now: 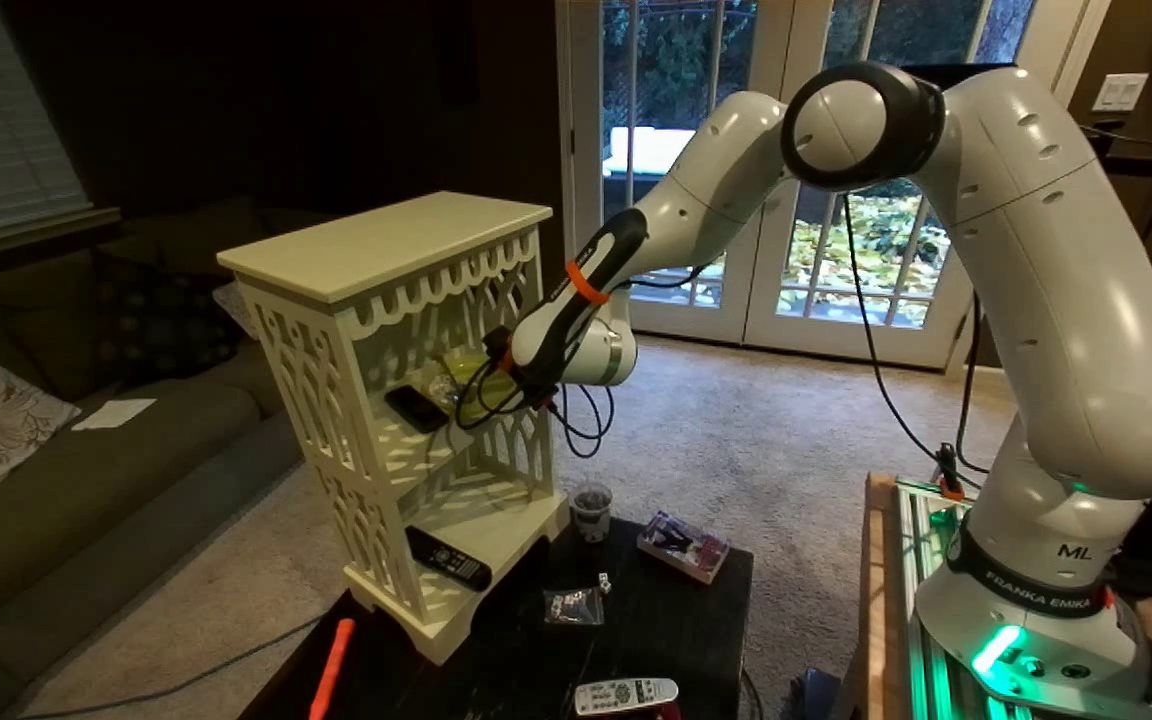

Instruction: Put the plate on the top of the cupboard

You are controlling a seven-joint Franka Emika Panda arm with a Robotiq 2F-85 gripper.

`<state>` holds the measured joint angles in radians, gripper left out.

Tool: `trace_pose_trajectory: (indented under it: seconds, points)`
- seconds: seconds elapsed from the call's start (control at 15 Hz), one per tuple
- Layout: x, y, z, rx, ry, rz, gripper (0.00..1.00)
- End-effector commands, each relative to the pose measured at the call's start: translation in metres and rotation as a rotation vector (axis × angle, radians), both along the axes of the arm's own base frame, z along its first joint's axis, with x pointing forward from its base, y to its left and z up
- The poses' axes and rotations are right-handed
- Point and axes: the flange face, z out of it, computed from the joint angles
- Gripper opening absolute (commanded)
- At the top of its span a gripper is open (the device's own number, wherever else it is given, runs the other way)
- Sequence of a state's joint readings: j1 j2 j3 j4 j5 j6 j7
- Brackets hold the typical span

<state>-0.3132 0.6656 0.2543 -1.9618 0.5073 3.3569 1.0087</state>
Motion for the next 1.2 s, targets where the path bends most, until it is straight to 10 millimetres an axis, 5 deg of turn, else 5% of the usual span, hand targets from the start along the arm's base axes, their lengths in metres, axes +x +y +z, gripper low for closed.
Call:
trace_pose_trajectory:
  seconds: [0.0,0.53,1.13]
  points:
    - [0.01,0.004,0.01,-0.006,0.004,0.003,0.67]
    - [0.015,0.008,0.007,-0.028,0.039,0.013,0.08]
    - [0.014,0.008,0.003,-0.048,0.086,0.011,0.01]
